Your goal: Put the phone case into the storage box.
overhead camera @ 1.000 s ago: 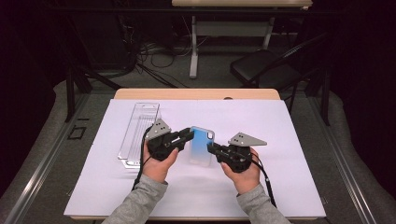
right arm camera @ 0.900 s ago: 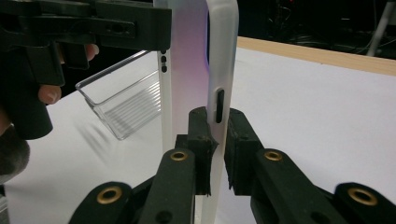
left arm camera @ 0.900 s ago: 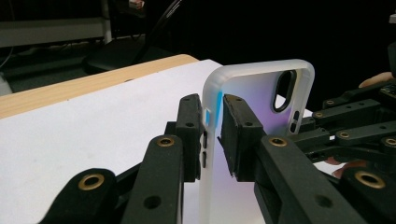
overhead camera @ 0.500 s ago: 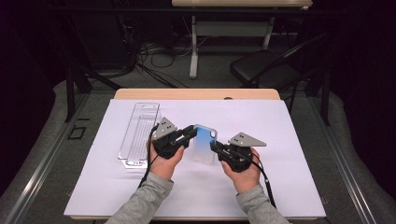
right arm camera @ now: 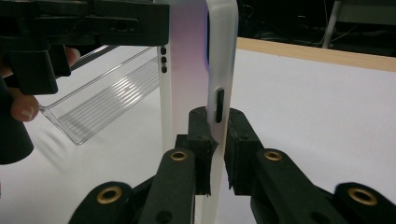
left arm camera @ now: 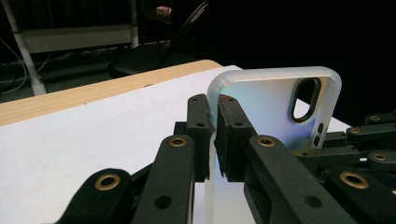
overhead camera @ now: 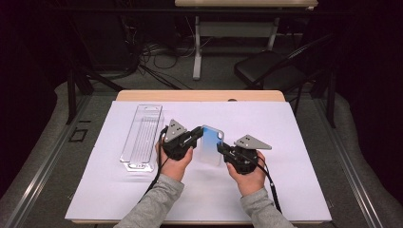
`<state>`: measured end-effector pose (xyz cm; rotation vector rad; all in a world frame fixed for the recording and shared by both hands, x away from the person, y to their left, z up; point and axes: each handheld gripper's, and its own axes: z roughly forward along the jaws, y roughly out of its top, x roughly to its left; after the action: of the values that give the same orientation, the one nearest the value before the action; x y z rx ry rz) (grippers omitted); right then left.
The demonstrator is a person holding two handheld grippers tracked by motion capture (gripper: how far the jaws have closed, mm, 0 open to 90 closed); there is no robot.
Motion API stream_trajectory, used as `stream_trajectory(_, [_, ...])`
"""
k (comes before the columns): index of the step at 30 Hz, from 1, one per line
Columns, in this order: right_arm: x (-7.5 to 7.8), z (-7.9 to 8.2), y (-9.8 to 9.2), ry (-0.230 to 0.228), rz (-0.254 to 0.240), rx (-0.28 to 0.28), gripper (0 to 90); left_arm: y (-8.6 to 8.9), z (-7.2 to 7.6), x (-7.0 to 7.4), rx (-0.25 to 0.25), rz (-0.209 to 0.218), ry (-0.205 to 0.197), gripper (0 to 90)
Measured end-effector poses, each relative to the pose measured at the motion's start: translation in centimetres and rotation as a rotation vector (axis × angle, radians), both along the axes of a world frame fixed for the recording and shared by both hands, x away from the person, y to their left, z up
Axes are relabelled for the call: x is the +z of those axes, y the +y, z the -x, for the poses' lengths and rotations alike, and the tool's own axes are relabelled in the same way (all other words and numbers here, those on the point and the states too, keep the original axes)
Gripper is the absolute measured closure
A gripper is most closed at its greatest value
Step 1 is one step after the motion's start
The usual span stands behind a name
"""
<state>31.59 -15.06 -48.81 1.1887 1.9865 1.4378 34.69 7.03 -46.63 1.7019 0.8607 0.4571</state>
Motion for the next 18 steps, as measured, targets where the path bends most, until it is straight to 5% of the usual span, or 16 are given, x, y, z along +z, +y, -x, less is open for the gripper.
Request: stream_trajectory(18, [-0.19,0.08,-0.01,-0.007,-0.003,-0.017,82.3,-0.68,0.15,0.00,0.043,0.006,0.007,87.2])
